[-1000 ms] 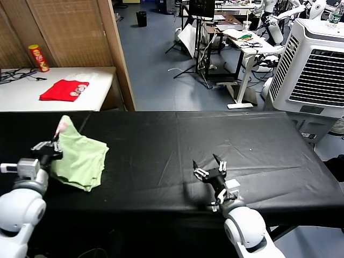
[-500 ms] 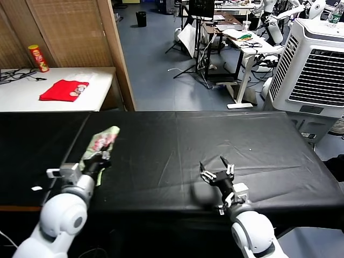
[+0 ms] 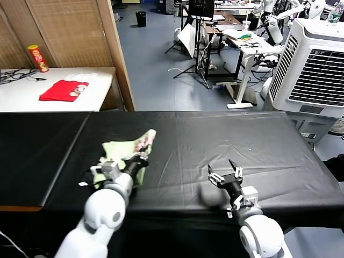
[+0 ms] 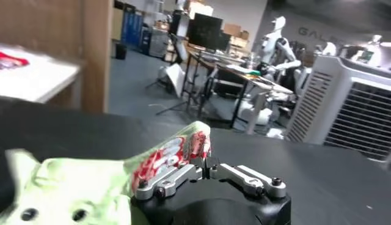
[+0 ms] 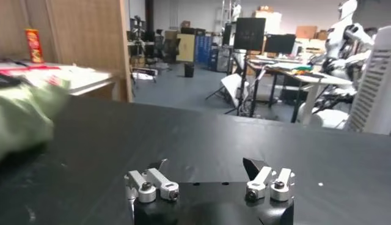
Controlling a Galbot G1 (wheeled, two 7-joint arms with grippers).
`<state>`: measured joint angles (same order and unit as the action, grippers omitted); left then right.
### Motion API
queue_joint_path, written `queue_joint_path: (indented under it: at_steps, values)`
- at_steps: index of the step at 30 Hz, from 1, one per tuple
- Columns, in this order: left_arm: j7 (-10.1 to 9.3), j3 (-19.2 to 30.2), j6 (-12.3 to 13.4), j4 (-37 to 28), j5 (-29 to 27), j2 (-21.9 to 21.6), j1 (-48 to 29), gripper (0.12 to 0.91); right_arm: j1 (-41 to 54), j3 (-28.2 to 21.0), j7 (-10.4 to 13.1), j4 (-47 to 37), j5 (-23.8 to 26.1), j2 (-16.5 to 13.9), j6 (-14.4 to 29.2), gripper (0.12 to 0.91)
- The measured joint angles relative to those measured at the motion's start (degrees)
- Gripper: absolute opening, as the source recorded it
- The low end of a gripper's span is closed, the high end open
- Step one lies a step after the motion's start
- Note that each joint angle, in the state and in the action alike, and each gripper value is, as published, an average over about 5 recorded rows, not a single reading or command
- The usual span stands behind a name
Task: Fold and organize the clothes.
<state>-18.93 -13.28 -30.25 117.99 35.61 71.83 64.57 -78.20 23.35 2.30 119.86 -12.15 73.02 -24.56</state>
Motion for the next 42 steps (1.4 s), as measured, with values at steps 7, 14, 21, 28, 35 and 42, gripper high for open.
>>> queue_joint_path:
  at_steps: [7, 14, 21, 28, 35, 42]
  values:
    - [7.6, 1.69, 1.43, -0.35, -7.79, 0.53, 1.53, 0.51, 1.89, -1.91, -0.58, -0.81, -5.18, -0.44, -2.16, 0.798]
    - [9.03, -1.05, 4.6, 2.58, -8.25, -1.73, 3.89, 0.785, 6.53, -6.62, 0.66, -4.43, -9.01, 1.43, -3.51, 0.798]
    - [9.65, -6.11, 8.95, 5.16, -12.45, -4.37, 8.3, 0.798, 14.73, -12.16, 2.34, -13.3, -13.86, 4.81, -4.08, 0.798]
    - [12.53, -10.02, 14.93, 7.34, -16.32, -4.81, 13.99, 0.798, 21.71, -15.13, 1.39, -22.98, -16.4, 7.92, -4.02, 0.777]
    - [12.78, -13.79, 17.07, 8.66, -16.27, -5.0, 18.18, 0.798, 24.42, -15.72, -0.45, -27.35, -15.27, 8.34, -2.66, 0.461]
    - [12.57, -15.85, 19.29, 7.84, -16.42, -5.25, 20.42, 0.798, 26.95, -14.78, -4.48, -29.75, -9.69, 5.87, 0.38, 0.144]
